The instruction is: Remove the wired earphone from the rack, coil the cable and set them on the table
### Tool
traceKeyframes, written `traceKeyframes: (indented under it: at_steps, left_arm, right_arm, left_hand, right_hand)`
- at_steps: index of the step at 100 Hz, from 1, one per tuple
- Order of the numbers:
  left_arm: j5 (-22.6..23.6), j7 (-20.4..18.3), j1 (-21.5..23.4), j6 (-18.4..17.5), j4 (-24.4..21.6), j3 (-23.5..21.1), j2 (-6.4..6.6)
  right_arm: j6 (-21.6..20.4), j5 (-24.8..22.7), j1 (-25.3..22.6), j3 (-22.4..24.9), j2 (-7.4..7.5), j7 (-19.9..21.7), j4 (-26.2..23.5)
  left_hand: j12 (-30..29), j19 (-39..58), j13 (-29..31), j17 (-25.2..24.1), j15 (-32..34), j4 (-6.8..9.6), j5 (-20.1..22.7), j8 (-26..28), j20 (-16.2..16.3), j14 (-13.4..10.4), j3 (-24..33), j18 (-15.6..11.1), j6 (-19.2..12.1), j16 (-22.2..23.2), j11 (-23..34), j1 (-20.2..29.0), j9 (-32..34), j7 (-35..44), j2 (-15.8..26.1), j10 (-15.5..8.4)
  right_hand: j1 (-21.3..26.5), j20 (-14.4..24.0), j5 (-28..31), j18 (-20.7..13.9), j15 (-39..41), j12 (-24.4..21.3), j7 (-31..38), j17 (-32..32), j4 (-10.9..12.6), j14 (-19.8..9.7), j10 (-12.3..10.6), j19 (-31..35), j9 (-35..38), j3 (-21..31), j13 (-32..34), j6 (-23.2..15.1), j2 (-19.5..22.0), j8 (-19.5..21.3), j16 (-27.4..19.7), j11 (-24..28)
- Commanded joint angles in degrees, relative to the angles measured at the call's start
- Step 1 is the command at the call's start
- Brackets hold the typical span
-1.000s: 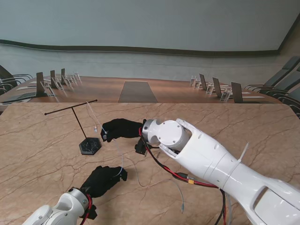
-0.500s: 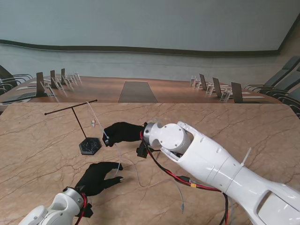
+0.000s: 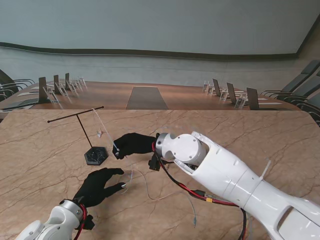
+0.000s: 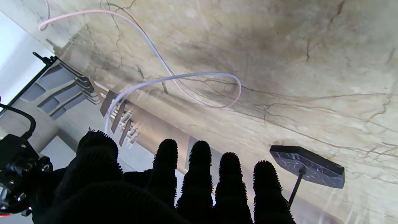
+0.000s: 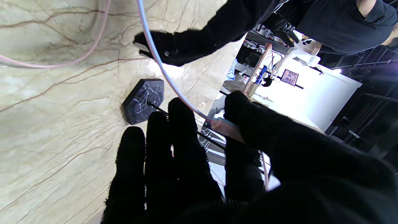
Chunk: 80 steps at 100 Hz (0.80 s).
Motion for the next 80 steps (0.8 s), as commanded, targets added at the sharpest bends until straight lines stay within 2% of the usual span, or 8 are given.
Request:
traceKeyframes:
  at_steps: [1,25,43,80]
  left_arm:
    - [-0.2,0.4,0.5,-0.1,0.0,-0.3,-0.30]
    - [-2.7,0.9,0.0,-0.6,0.7,-1.3,-0.63]
    - [-6.3,0.9,-0.7,-1.2,1.4,-2.1,-0.96]
    - [-10.9,2.3,-2.3,-4.5,2.9,-3.2,-1.60]
  right_arm:
    - [0.0,-0.5,-0.6,-0.1,0.41,0.2,-0.7]
    - [0.3,-1.9,-1.4,0.3,1.61,1.3,-1.9]
    - [0.9,-2.7,-2.4,0.8,2.38,1.8,-2.9]
    - [1.8,-3.4,-3.0,0.2,2.85,2.6,-3.5]
  left_hand:
    - [-1.1,-1.8,-1.7,-0.9,-1.7,0.50,-1.3,-0.6,0.1,-2.1,-0.8,-1.7,0.2,-1.3,-1.8,0.5,-1.8,-1.9,3.1,-1.8]
    - [-2.3,-5.3,-1.7,-0.8,-4.1,-0.15,-0.3,-1.9,-0.4,-2.6,-1.8,-2.0,0.4,-3.8,-2.6,0.2,-1.1,-3.3,5.8,-1.9]
    - [-3.4,-9.4,-2.7,-1.0,-6.0,-0.24,-0.2,-3.2,-1.8,-2.6,-2.2,-2.6,1.1,-5.5,-3.8,-4.9,-2.0,-4.8,6.7,-1.2]
    - [-4.6,-13.6,-1.9,0.4,-7.5,-0.39,0.8,-5.1,-1.4,-1.5,-2.4,-2.4,2.2,-6.6,-5.6,-13.9,-1.3,-7.7,7.6,-0.1]
  right_hand:
    - [2.9,-0.9,5.8,0.3,1.5,-0.2,7.3,0.2,2.8,-0.3,1.7,2.4,1.6,5.0,1.8,-7.2,0.6,4.8,0.6,1.7]
    - [3.0,-1.0,5.8,0.3,1.6,-0.2,7.2,0.4,3.1,-0.3,2.0,2.6,1.6,4.8,1.9,-7.1,0.6,5.1,0.6,2.1]
    - [3.1,-1.0,5.9,0.3,1.8,-0.1,7.3,0.6,3.3,-0.3,2.5,2.8,1.7,4.8,2.2,-6.8,0.7,5.1,0.7,2.4]
    - [3.3,-1.0,6.0,0.2,2.4,0.0,7.4,0.9,3.5,-0.4,2.9,3.4,1.8,4.8,2.6,-6.5,0.5,5.0,0.9,3.1]
